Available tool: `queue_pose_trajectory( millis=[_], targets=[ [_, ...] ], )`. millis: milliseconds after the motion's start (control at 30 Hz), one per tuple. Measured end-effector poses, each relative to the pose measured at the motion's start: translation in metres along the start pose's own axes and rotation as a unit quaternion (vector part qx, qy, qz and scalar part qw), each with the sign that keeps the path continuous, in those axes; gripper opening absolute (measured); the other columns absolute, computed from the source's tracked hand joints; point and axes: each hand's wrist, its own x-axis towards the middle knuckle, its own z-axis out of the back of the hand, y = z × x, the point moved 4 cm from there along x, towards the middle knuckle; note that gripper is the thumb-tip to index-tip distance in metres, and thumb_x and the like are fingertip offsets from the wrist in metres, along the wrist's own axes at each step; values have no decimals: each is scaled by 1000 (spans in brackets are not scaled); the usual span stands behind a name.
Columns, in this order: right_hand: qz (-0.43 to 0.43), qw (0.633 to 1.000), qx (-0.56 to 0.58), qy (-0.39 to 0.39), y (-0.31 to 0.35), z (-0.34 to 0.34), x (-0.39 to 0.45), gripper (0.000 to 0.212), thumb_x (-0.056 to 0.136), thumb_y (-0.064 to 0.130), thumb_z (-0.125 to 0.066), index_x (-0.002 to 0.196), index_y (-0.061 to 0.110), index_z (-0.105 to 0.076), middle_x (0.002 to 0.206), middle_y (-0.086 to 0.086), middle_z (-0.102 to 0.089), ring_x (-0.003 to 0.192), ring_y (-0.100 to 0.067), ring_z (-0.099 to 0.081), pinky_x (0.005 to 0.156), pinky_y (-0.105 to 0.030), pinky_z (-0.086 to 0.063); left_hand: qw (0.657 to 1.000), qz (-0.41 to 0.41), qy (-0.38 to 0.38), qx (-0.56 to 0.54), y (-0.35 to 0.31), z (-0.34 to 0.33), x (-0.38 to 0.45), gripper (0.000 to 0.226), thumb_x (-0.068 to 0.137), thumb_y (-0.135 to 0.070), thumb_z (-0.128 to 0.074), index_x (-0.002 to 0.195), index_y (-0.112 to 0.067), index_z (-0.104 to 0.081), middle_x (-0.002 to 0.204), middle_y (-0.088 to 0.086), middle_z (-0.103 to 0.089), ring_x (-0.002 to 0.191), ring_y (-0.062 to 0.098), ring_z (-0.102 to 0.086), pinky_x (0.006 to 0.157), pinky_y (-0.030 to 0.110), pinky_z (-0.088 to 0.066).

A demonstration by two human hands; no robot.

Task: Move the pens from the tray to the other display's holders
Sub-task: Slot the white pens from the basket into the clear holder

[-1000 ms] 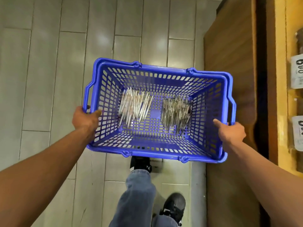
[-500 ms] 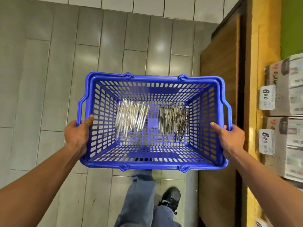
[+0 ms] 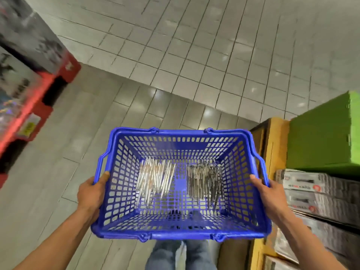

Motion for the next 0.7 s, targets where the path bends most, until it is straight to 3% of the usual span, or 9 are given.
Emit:
queue_pose_trajectory(
  millis=[67,200,333,467,600,700],
  targets=[
    [32,999,-29,24,34,-7,-11,32,79,33,-77,90,4,-71,76,-13,-74,66,-28,-72,54,-40,-59,999,17,-24,-15,-4,31,-18,38,87,-47,-71,80,-10,-68,69,12,-74,67,37,-72,74,55,-60],
    [71,988,-102,89,93,-31,-31,35,77,42,-77,87,9,-72,79,-13,-75,76,-35,-72,72,-59,-57,993,47,-64,-86,2,87,-57,37,87,-42,-71,85,-5,-71,78,20,-74,75,42,-72,79,60,-57],
    [117,967,-171,151,146,-76,-41,42,69,56,-78,84,17,-74,79,-10,-75,79,-34,-72,76,-57,-57,974,70,-135,-168,23,133,-107,33,89,-36,-71,86,-3,-71,83,25,-73,76,40,-72,80,59,-58],
    [174,931,-218,234,186,-140,-67,20,76,47,-75,79,28,-76,72,-6,-75,70,-27,-72,73,-53,-59,925,130,-213,-287,65,163,-162,33,84,-35,-76,85,-3,-72,85,24,-73,75,35,-70,83,60,-58],
    [195,878,-292,325,205,-211,-107,40,78,46,-76,86,7,-71,73,-10,-74,65,-28,-73,57,-39,-59,859,176,-288,-386,113,186,-213,43,84,-31,-78,100,8,-69,96,31,-71,87,45,-69,81,67,-55],
    [220,837,-325,382,206,-263,-155,31,82,37,-75,86,7,-69,72,-10,-74,61,-26,-72,48,-30,-55,809,208,-344,-430,154,201,-255,39,83,-32,-79,98,4,-70,95,29,-72,85,42,-70,80,66,-55]
  ],
)
